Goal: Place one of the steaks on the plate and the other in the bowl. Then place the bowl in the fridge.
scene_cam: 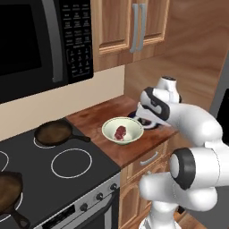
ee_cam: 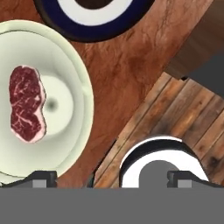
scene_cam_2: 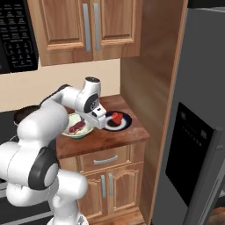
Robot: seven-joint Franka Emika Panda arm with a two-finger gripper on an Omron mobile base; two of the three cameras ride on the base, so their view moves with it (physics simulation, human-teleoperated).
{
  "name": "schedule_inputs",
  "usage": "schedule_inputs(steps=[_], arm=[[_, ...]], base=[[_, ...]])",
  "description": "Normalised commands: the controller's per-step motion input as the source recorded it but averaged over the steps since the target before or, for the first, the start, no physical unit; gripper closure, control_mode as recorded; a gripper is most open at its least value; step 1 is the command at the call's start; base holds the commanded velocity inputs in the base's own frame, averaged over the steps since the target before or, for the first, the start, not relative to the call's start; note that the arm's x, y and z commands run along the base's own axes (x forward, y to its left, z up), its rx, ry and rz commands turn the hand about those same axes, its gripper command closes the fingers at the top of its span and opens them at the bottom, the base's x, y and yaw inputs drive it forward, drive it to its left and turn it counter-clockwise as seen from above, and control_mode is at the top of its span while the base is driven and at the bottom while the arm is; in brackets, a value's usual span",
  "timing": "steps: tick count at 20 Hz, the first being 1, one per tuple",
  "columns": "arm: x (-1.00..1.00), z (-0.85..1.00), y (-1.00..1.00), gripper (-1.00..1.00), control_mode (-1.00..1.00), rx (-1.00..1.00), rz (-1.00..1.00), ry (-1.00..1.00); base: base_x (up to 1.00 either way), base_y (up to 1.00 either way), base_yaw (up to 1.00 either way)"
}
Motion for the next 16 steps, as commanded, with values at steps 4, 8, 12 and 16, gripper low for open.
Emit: schedule_inputs(steps=[4,8,12,16], arm=[[0.52,-0.32,-0.02,-1.0,-1.0,0.06,0.01,0.0],[0.36,-0.32,0.0,-1.0,-1.0,0.07,0.01,0.0],[0.29,-0.27,0.0,-1.0,-1.0,0.06,0.01,0.0],[0.24,-0.17,0.02,-1.0,-1.0,0.07,0.02,0.0]], base=[[0.0,0.0,0.0],[0.0,0.0,0.0],[0.0,0.0,0.0],[0.0,0.0,0.0]])
